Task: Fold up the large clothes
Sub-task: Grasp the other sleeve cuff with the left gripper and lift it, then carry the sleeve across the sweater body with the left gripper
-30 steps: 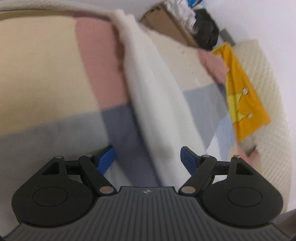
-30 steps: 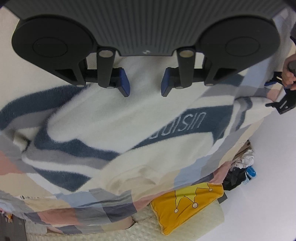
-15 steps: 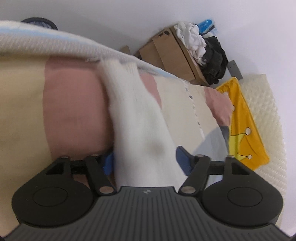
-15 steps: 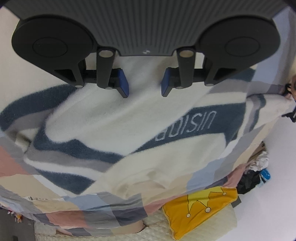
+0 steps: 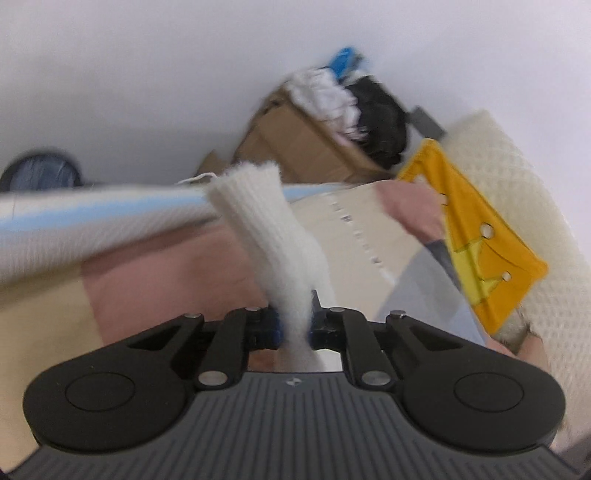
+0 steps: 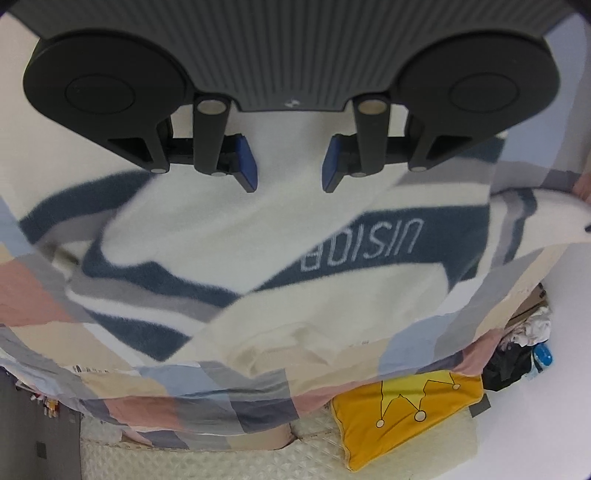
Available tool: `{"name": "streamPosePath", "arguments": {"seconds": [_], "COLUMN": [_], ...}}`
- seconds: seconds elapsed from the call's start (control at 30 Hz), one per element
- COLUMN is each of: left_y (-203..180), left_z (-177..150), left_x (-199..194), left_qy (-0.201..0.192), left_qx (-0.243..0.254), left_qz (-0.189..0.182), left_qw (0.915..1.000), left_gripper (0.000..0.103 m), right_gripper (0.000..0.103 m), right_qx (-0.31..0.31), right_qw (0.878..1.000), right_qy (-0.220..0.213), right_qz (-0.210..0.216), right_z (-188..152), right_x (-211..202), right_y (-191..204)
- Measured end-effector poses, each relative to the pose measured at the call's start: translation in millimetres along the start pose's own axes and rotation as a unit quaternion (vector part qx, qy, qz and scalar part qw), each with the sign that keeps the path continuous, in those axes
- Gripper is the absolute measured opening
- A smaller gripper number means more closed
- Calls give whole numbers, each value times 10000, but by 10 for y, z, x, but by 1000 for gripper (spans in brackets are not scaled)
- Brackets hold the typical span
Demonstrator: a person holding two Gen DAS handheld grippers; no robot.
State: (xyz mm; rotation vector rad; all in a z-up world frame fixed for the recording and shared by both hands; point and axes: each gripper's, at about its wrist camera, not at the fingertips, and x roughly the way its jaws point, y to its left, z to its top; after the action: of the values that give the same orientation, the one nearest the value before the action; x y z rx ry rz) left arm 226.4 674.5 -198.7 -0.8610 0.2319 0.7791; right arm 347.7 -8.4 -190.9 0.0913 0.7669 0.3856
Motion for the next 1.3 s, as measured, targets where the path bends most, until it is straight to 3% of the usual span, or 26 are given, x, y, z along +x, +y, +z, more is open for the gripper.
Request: {"name": "streamPosePath", "arguments": {"seconds": [0.33,0.63,0.77,0.97,1.07,1.3], "left_y": [-1164,-2372,-2847,-3516,-3678,-3872], "left_z": [137,-349,-745,-1566,-1971,-2881], "left_x": [-867,-1743,-2019,-2314,-2298,-2274], "left_qy": [-254,-211,-6,298,641,935], "left_qx": [983,1664,1682,2054,2031,2347], "left_qz": [-886,-1756,-2204,-2804,-3000,-3319], "left_qw": [9909,9701,9608,9372,9299,9089], "left_gripper": [13,13,13,13,13,13], "right_gripper": [41,41,41,42,43,43], "right_qx": [-447,-121,158,773,1092,1487], "right_qw": [9980,9977,9972,9927,9905,9841], "right_qy": [-423,-564,-712,-923,-840,-974], "right_qz": [112,351,166,31,-26,71], "right_z": [11,82,137,218,215,268], "right_x": [-206,-280,-413,-552,-541,-575], "right_y": [96,-226,-446,-851,-1023,-1255]}}
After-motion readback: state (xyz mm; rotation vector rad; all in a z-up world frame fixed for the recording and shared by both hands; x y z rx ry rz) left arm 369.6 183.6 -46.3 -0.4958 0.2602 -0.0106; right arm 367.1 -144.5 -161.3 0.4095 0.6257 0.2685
